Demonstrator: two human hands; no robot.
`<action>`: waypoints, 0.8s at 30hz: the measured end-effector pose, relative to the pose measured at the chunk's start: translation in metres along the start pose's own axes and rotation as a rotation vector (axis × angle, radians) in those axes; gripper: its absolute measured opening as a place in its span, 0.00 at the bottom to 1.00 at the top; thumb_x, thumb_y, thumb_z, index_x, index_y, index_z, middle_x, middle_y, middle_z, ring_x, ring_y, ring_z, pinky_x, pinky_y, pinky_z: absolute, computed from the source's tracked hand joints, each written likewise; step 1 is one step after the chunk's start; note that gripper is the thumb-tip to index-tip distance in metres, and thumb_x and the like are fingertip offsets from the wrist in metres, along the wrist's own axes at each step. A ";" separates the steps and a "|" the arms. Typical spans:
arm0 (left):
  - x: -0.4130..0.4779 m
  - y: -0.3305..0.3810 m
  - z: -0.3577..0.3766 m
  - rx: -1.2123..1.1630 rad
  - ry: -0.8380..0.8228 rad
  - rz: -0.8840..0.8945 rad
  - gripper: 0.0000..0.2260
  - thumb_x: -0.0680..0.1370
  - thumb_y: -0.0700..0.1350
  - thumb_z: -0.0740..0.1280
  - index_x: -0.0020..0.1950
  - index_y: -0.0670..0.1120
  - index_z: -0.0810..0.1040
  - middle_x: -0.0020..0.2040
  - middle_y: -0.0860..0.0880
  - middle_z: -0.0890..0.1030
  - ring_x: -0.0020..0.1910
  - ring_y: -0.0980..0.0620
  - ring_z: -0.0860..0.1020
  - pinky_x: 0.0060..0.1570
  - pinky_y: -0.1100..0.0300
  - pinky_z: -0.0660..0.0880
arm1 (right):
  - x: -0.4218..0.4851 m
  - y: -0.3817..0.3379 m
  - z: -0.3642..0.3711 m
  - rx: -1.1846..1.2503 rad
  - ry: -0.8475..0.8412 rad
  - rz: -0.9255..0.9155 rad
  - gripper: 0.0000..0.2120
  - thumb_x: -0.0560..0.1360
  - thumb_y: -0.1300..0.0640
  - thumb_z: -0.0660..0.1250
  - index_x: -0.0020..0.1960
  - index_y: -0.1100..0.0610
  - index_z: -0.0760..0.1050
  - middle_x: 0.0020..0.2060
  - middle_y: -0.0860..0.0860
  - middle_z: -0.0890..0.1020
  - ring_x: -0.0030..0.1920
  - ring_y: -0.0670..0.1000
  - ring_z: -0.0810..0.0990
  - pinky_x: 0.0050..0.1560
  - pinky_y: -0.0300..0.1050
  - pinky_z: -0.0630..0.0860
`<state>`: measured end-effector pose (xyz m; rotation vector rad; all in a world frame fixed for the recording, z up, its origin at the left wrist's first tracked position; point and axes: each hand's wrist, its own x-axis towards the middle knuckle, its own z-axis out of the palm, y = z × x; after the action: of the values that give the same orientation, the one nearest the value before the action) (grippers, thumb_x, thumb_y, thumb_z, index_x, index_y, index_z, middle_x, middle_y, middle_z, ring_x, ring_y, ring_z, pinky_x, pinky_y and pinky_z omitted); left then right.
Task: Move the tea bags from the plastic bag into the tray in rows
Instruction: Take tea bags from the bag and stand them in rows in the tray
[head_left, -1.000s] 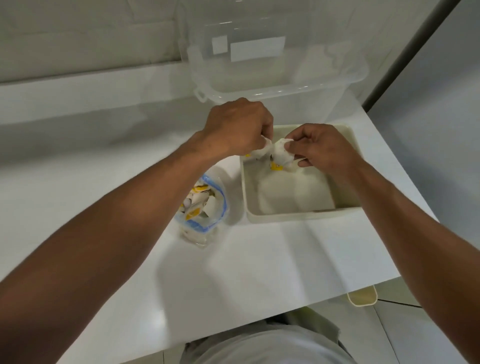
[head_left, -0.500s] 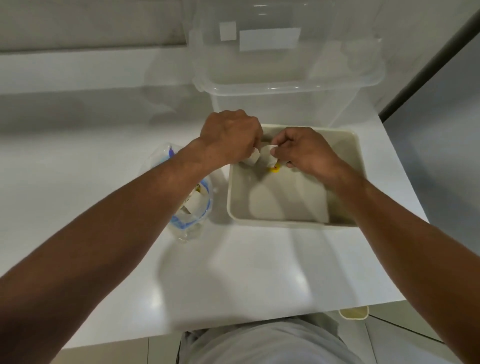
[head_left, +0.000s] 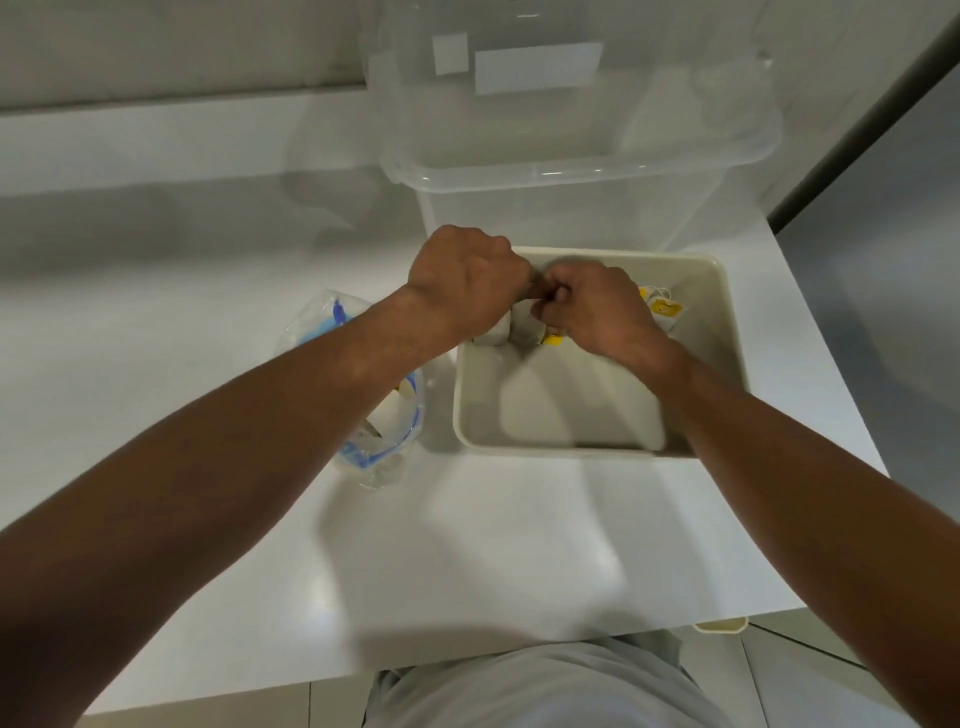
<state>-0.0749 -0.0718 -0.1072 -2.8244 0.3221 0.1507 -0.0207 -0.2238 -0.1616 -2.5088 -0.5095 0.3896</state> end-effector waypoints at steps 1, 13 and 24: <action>0.001 0.001 0.001 0.009 0.003 -0.006 0.08 0.81 0.42 0.61 0.56 0.48 0.80 0.45 0.47 0.80 0.39 0.48 0.71 0.39 0.55 0.67 | 0.001 -0.001 0.001 -0.033 0.027 -0.011 0.08 0.72 0.54 0.70 0.50 0.50 0.82 0.40 0.49 0.84 0.46 0.53 0.81 0.48 0.46 0.77; 0.010 0.004 0.007 -0.056 0.031 -0.090 0.09 0.82 0.41 0.61 0.55 0.48 0.81 0.38 0.48 0.69 0.39 0.46 0.70 0.40 0.55 0.68 | -0.007 -0.002 0.012 -0.177 0.209 -0.151 0.12 0.73 0.53 0.68 0.56 0.52 0.77 0.46 0.50 0.84 0.48 0.59 0.81 0.43 0.46 0.70; -0.021 0.041 0.001 0.109 -0.082 0.061 0.08 0.82 0.45 0.61 0.58 0.50 0.78 0.54 0.51 0.81 0.55 0.47 0.76 0.47 0.54 0.65 | -0.017 0.005 0.006 -0.177 0.147 -0.011 0.05 0.72 0.53 0.69 0.47 0.49 0.81 0.43 0.48 0.85 0.47 0.55 0.81 0.43 0.42 0.70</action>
<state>-0.1049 -0.1056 -0.1169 -2.6934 0.3859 0.2529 -0.0367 -0.2327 -0.1661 -2.6786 -0.5187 0.1599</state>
